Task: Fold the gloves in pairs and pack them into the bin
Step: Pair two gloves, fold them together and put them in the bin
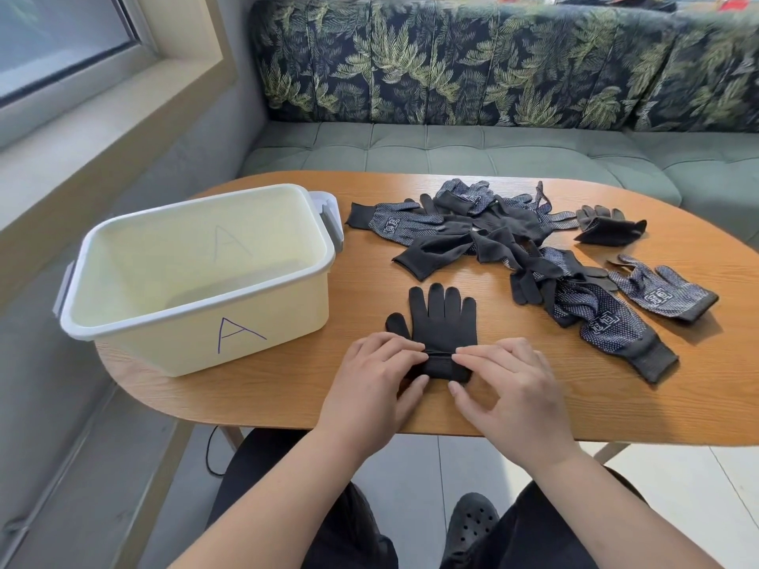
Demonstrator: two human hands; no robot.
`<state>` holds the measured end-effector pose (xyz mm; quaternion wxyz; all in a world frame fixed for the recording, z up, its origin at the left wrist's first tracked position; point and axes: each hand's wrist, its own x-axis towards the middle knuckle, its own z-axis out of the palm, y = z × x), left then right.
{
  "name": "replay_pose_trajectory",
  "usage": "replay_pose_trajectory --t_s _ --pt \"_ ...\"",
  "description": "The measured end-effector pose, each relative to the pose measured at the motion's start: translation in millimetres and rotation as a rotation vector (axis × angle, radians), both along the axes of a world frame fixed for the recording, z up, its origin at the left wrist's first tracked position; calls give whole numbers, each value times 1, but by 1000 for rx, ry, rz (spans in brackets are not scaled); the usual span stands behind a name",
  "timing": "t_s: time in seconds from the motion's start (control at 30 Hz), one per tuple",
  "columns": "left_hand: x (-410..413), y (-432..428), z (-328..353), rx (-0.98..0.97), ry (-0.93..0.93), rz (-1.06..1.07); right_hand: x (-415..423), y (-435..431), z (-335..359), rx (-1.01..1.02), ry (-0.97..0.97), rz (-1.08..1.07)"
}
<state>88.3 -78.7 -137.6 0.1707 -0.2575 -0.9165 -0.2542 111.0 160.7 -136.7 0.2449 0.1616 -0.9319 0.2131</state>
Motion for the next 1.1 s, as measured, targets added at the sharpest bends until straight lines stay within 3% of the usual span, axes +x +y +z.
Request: replay_pose_trajectory --t_s 0.33,0.67,0.83,1.1 --pt "3 -3 4 37 -15 -1 0 -1 5 -64 -20 7" --pt "10 -3 19 216 -144 87 4 1 14 -323 -132 -32" --pt "3 -2 12 112 -76 89 0 2 11 -274 -132 -53" --pt "1 3 6 -91 -118 161 -1 -1 4 -65 -99 -152"
